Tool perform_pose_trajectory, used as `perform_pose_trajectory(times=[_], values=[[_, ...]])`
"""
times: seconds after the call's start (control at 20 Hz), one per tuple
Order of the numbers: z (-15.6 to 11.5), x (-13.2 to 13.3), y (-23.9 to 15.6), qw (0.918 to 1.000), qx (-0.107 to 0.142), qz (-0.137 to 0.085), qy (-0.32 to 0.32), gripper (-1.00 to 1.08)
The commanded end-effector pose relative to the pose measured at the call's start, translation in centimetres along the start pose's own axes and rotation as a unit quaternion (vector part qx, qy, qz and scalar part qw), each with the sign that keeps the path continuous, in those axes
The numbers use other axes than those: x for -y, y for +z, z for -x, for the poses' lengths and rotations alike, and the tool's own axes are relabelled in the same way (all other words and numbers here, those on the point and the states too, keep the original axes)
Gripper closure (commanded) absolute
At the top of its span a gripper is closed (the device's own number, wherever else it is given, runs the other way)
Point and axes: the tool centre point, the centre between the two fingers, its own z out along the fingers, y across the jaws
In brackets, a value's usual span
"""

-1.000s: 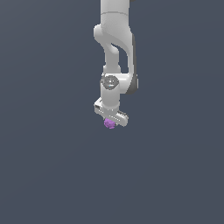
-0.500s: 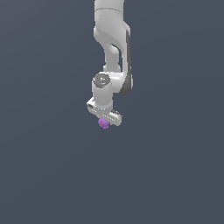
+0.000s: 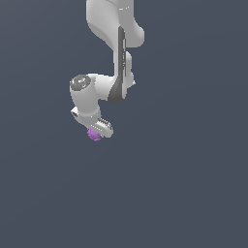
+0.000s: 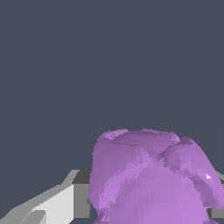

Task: Pick up the object and move it to a goal position.

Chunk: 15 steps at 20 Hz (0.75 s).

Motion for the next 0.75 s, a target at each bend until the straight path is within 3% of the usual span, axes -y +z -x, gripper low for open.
perform_pose_trajectory(times=[0.0, 0.35, 0.7], values=[[-1.7, -2.1, -0.9, 1.0, 0.0, 0.0, -0.001, 1.08], [-4.9, -5.8, -2.5, 1.0, 0.0, 0.0, -0.001, 1.08], [-5.7, -6.6, -2.9, 1.0, 0.0, 0.0, -0.001, 1.08]])
